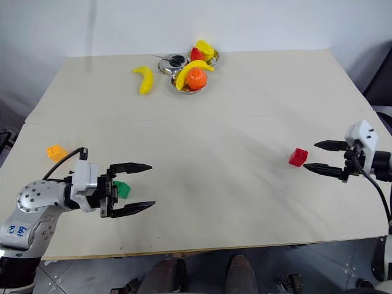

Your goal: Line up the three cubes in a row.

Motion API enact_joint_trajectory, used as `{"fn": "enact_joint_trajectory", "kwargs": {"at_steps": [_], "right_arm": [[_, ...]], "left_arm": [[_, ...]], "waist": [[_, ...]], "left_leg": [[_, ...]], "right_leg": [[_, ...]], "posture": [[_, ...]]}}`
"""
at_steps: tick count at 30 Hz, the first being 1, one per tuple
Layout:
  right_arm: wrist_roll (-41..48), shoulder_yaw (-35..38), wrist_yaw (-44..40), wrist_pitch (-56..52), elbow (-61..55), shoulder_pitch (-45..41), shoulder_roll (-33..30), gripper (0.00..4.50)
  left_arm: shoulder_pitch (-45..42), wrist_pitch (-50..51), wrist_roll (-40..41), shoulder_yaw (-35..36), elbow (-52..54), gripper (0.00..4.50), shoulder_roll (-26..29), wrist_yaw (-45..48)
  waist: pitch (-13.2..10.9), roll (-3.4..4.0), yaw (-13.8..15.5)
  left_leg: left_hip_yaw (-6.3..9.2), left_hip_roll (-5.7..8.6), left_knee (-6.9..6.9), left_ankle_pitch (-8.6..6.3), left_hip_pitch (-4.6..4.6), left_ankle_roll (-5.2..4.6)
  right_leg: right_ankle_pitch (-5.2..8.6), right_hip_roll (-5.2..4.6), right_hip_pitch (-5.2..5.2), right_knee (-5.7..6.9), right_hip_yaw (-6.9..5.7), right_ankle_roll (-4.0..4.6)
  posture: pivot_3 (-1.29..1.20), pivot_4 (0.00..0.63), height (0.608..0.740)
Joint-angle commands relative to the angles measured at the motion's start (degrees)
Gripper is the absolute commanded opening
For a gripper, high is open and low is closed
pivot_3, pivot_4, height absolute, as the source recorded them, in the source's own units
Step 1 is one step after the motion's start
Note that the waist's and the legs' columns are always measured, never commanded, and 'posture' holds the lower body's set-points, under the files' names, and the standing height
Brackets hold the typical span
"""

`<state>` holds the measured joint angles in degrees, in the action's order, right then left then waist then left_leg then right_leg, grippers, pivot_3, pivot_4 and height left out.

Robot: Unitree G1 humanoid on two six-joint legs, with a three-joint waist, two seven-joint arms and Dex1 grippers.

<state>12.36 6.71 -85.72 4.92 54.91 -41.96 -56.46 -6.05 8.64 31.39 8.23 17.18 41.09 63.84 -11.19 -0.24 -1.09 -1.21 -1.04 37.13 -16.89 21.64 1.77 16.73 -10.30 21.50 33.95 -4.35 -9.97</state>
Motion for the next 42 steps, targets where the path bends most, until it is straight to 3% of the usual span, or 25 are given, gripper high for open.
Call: {"fn": "enact_joint_trajectory", "kwargs": {"at_steps": [1,10,13,18,21,27,36,42], "right_arm": [[-3.67,-2.55,-1.75,4.08,5.54,-4.26,1.42,4.49],[-8.43,-5.49,-0.89,5.39,12.43,-10.22,4.86,4.49],[-8.9,-5.24,-1.06,6.55,13.06,-11.22,5.44,3.91],[-10.04,-5.3,-0.79,6.74,14.09,-11.57,5.52,2.2],[-10.03,-4.91,-0.78,7.4,14.1,-11.95,5.71,1.49],[-7.88,-4.77,-4.32,7.76,11.3,-13.99,7.52,1.5],[-2.82,-18.93,-6.78,1.06,-6.49,-15.85,17.73,1.5],[-5.19,-21.71,-5.27,-4.68,-10.33,-14.36,21.47,1.5]], "left_arm": [[0.62,0.28,1.07,1.46,1.84,4.5,0.86,0.11],[0.88,0.81,1.01,1.96,2.7,4.5,0.96,-0.1],[0.77,0.86,0.96,1.98,2.73,4.5,0.98,-0.12],[0.83,0.55,0.78,2.27,2.67,4.5,1.04,-0.14],[0.78,0.5,0.77,2.46,2.59,4.5,1.13,-0.13],[0.74,0.34,0.71,2.41,2.41,4.5,1.04,-0.05],[-0.47,-0.27,0.1,0.54,0.8,4.5,0.14,0.48],[-0.74,-0.22,0.12,0.19,0.87,4.5,-0.09,0.17]], "waist": [[0.0,0.0,-0.37],[0.0,0.0,-0.5],[-0.01,0.03,-0.51],[-0.04,0.07,-0.46],[-0.04,0.07,-0.5],[-0.04,0.07,-0.64],[-0.08,0.14,-0.53],[-0.08,0.14,0.32]], "left_leg": [[0.0,0.0,0.0,0.0,0.0,0.0],[0.01,-0.01,0.02,-0.01,-0.01,0.02],[0.01,-0.02,0.03,-0.01,-0.01,0.02],[0.0,-0.01,0.01,-0.02,0.0,0.04],[0.01,-0.01,0.03,-0.02,0.0,0.04],[0.0,-0.01,0.02,-0.02,0.0,0.04],[0.0,-0.09,0.03,-0.03,-0.01,0.08],[0.07,-0.04,0.14,-0.09,0.12,0.04]], "right_leg": [[0.0,0.0,0.0,0.0,0.0,0.0],[0.0,0.0,-0.02,0.02,0.0,0.0],[0.0,0.0,-0.01,0.03,0.0,0.0],[0.0,0.0,-0.01,0.0,0.0,0.0],[0.0,0.0,-0.01,0.01,0.0,0.0],[0.0,0.0,-0.01,0.01,0.0,0.0],[0.0,0.06,0.04,0.09,0.0,0.0],[0.0,0.05,0.07,0.08,-0.01,0.0]], "posture": [[0.0,0.15,0.74],[0.0,0.15,0.74],[0.0,0.15,0.74],[0.0,0.15,0.74],[0.0,0.15,0.74],[0.0,0.15,0.74],[0.0,0.15,0.74],[0.0,0.15,0.74]]}}
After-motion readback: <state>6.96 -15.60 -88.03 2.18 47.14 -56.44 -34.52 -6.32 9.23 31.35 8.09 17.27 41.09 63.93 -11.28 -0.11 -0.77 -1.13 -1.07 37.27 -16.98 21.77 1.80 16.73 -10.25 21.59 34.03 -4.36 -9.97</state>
